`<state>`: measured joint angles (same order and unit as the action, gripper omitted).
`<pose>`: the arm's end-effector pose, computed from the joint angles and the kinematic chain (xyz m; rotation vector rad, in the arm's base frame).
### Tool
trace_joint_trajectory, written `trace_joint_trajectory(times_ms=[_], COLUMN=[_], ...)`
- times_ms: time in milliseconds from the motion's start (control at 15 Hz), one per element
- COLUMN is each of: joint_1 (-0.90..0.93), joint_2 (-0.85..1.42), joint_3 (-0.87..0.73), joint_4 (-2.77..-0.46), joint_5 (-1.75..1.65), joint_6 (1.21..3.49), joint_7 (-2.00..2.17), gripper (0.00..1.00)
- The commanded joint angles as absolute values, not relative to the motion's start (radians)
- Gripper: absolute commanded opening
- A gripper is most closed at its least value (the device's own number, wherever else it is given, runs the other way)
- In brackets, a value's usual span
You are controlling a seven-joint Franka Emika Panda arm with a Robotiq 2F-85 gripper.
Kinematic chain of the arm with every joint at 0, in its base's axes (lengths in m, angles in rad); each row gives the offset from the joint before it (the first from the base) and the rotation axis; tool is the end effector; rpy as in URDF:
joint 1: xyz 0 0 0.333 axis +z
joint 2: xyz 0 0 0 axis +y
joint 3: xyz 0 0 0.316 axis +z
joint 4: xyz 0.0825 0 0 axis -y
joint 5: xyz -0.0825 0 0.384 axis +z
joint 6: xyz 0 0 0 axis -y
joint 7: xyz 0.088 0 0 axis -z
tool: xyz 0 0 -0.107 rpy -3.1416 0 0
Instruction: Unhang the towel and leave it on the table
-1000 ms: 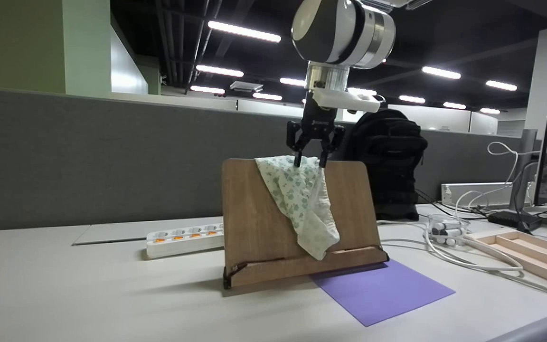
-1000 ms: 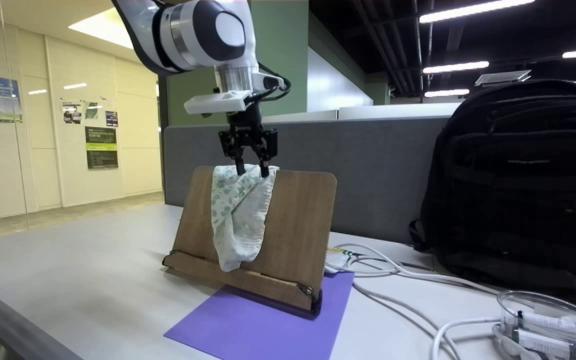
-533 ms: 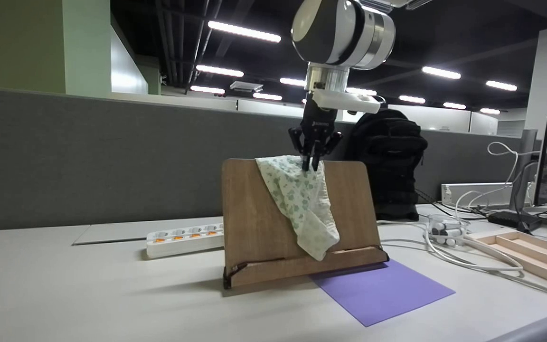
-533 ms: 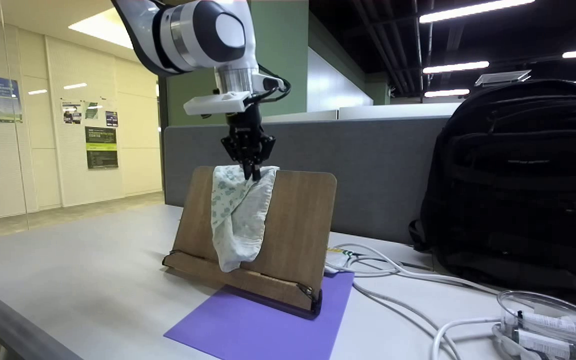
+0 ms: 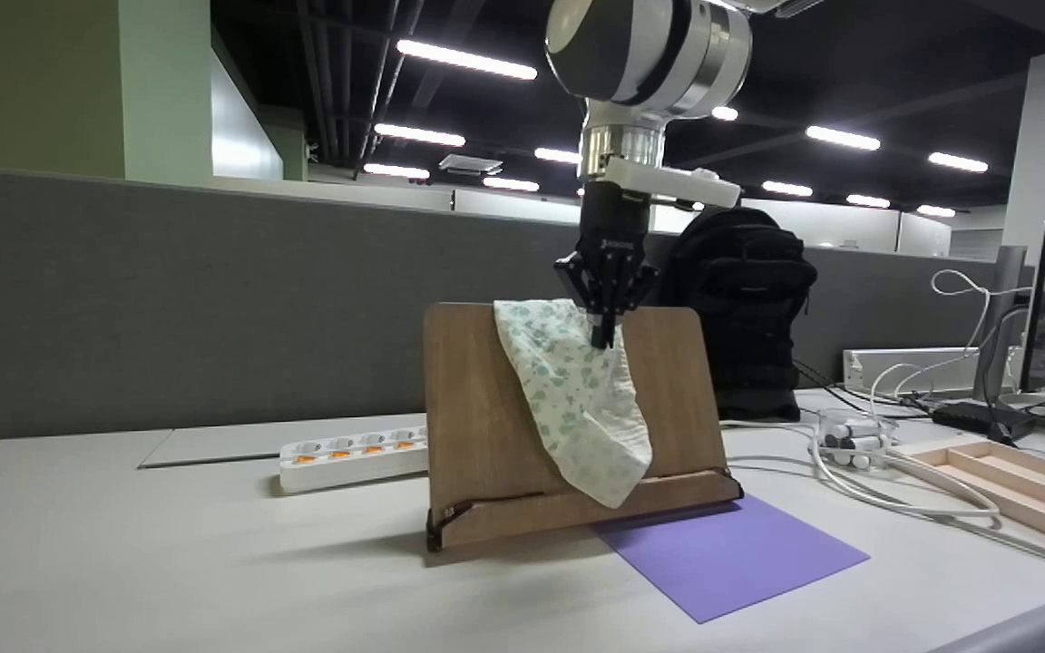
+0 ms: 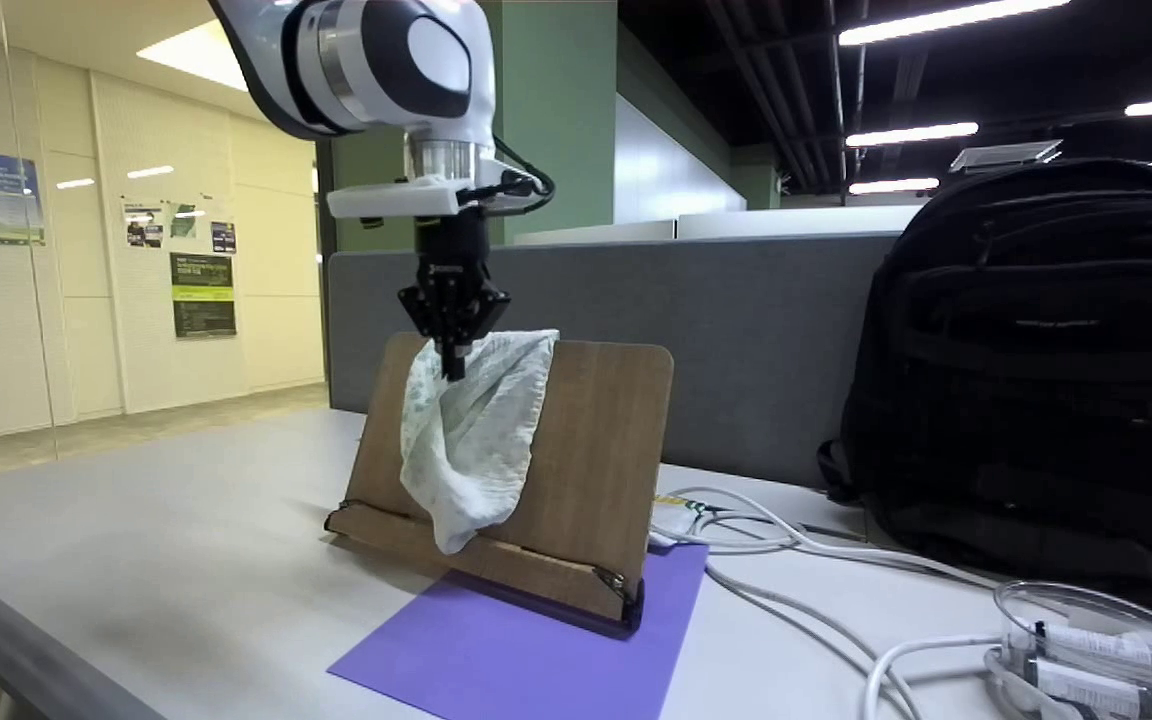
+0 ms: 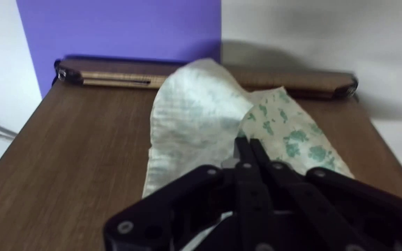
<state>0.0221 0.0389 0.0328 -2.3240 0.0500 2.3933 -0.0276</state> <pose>0.5136 0.0286 0.3259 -3.1042 -0.0719 -0.0464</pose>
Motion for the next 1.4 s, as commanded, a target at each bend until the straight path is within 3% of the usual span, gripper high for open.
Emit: trace_joint_trajectory(times_ms=[0, 267, 600, 667, 800, 1333], joint_1=[0.038, 0.057, 0.065, 0.064, 0.060, 0.030], joint_2=[-0.070, -0.162, -0.217, -0.221, -0.224, -0.258], joint_3=[0.048, 0.056, 0.058, 0.058, 0.057, 0.044], joint_4=[-2.413, -2.499, -2.555, -2.559, -2.564, -2.570], joint_5=[0.065, 0.052, 0.034, 0.032, 0.024, -0.021], joint_6=[2.187, 1.982, 1.912, 1.905, 1.907, 1.988], joint_7=[-0.096, -0.151, -0.139, -0.131, -0.115, -0.057], gripper=[0.01, 0.01, 0.04, 0.29, 0.31, 0.87])
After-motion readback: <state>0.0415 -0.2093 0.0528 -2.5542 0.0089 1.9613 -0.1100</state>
